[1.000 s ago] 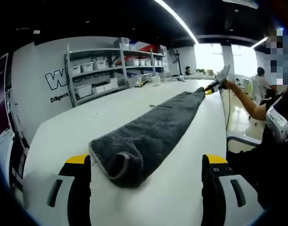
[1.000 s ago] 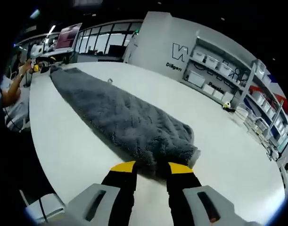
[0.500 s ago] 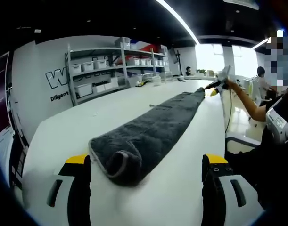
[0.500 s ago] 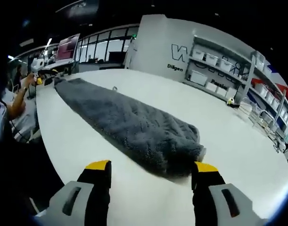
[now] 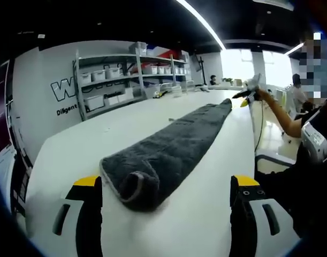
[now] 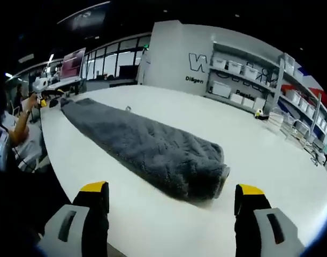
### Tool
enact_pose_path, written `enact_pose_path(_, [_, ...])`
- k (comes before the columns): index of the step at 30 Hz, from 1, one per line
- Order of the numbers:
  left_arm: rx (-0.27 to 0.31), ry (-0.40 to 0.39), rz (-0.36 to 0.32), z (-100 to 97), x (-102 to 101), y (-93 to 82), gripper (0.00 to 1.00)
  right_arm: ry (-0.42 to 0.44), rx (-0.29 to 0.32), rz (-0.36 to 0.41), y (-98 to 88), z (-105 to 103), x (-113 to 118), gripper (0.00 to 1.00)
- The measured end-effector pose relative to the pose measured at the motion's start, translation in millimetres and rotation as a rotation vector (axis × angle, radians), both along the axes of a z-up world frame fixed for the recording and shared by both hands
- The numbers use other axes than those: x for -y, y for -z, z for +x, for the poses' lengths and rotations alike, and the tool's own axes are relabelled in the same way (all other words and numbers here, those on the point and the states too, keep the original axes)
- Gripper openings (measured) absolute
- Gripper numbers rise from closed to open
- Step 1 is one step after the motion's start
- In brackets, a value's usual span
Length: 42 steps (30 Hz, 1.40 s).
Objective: Open the folded towel by lifting each exposed corner and separating the folded layers until the towel lies flat within the target outline without major curled edges
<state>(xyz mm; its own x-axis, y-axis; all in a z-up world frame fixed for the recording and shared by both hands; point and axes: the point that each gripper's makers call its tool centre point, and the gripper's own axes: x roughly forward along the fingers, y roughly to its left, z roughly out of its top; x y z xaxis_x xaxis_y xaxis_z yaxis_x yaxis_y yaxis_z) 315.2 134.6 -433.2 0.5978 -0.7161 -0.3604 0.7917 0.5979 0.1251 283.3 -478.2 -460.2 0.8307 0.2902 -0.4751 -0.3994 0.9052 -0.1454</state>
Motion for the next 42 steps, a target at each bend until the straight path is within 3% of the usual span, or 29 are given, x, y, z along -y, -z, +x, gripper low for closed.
enact_pose_path(8, [-0.002,-0.008,-0.007,1.3,1,-0.9,0.98,-0.012,0.017,-0.008,-9.5,6,-5,0.99])
enact_pose_path(17, [-0.014,-0.038,-0.038,20.1,5,-14.0,0.95,-0.002,0.074,-0.002,-33.3,30,-4,0.85])
enact_pose_path(30, [-0.03,-0.041,-0.031,47.8,26,-25.6,0.92,-0.008,0.045,-0.022,-42.2,71,-7,0.87])
enact_pose_path(42, [-0.072,-0.078,-0.017,84.5,38,-20.5,0.89,0.006,0.002,-0.049,-38.0,114,-2,0.93])
